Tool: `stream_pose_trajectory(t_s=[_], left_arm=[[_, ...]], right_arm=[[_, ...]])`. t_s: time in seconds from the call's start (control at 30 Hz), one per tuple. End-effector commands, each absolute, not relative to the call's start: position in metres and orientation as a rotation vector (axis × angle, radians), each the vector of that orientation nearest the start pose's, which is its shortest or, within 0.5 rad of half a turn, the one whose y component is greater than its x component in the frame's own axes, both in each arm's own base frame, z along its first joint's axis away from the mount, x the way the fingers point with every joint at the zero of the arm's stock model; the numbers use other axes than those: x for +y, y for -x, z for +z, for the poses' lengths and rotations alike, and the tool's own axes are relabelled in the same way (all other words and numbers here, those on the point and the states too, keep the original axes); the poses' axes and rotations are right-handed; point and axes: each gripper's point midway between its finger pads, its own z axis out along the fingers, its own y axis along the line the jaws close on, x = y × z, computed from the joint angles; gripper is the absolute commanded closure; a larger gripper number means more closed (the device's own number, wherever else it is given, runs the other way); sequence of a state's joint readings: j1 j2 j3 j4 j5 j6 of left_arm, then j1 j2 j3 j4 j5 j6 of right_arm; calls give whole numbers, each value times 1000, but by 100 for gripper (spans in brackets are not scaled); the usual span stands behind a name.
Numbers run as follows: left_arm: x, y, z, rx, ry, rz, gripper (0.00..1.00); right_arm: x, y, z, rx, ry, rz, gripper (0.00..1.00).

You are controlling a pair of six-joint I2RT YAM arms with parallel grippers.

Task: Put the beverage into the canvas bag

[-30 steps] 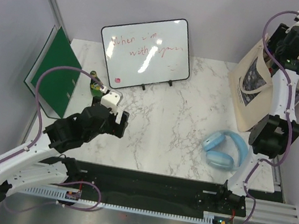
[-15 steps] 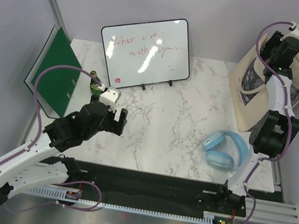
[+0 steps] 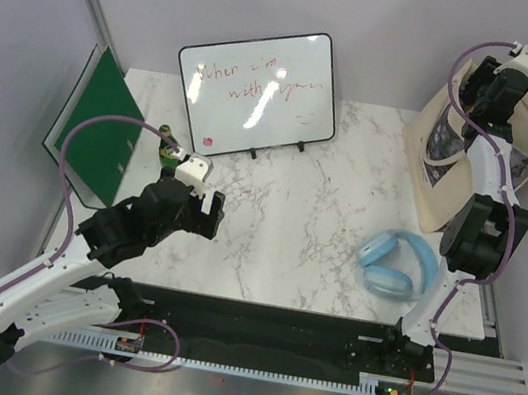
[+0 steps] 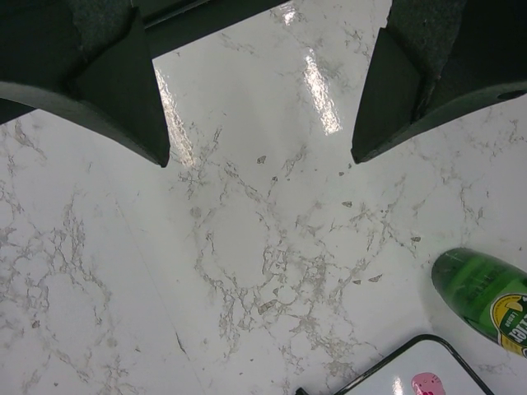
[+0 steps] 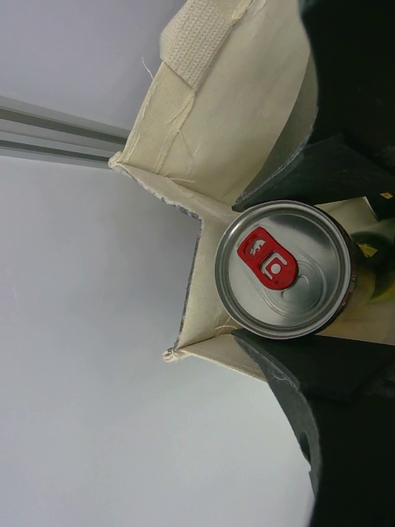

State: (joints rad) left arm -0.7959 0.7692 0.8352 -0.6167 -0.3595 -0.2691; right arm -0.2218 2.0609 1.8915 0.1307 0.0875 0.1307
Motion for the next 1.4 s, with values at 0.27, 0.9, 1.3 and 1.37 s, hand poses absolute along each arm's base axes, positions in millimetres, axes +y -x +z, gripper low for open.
stream_pose_trajectory(t_s=[0.27,0.9,1.3,1.37], left_arm=[[-149,-218,226,2004,-346,-296,2],[-148,-217,227,1999,-344,-301,2],[-148,-217,226,2000,-346,-300,2],[-148,-218,227,1999,-345,-300,2]], right_arm=[[-174,-585,361,1543,-385,-285,100],[-191,-578,292,1682,-458,-285,100],[-196,-570,254,1791,-489,-311,100],[-197,-569,249,1801,-493,-318,100]])
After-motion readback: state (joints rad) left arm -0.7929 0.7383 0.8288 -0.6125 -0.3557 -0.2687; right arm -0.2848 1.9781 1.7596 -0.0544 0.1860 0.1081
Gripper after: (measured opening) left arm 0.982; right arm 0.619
